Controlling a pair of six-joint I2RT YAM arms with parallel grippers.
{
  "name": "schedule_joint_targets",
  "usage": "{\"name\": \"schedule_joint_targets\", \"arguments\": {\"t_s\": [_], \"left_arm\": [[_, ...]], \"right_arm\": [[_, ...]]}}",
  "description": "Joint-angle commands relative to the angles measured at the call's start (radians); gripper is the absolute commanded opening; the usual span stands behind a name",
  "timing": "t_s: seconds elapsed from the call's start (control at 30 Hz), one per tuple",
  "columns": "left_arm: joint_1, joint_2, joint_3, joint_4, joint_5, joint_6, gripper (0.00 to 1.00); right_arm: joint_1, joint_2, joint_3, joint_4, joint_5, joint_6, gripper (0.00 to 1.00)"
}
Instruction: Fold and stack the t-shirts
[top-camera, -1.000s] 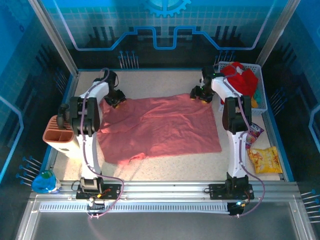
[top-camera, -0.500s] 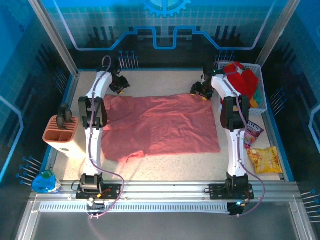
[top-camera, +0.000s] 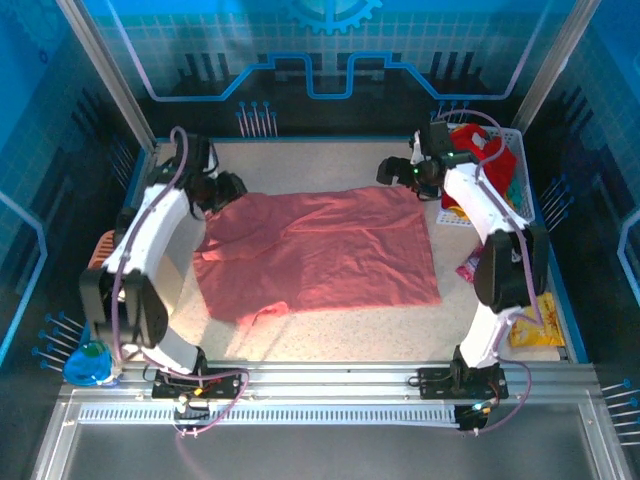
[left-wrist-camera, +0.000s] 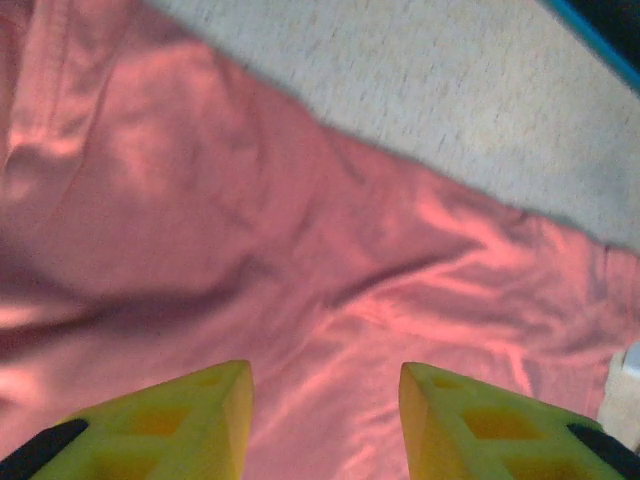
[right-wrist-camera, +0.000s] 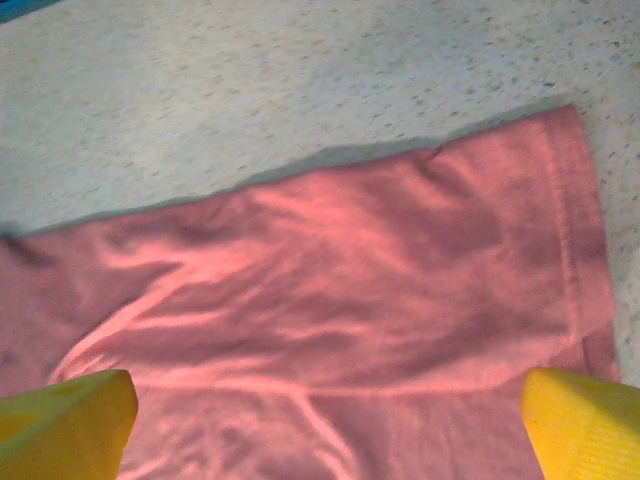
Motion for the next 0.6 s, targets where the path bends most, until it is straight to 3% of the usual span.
{"name": "schedule_joint_targets", "arguments": {"t_s": [0.0, 0.27, 0.47, 0.57], "left_arm": [[-0.013, -0.129, -0.189, -0.037, -0.025, -0.041, 0.44], [-0.082, -0.524, -0.545, -0.184, -0.043, -0.185, 0.47], [-0.203, -0.701, -0.802, -0.189, -0.036, -0.405, 0.46], [-0.296, -0.725, -0.846, -0.168, -0.073, -0.503, 0.46]], "right_arm": [[0.038, -0.088, -0.137, 0.034, 0.006, 0.010, 1.00], [0.143, -0.360, -0.455, 0.049, 0.139, 0.060, 1.00], [0.174, -0.526, -0.678, 0.062, 0.186, 0.152, 1.00], [0.174, -0.573, -0.757, 0.008, 0.218, 0.175, 1.00]]}}
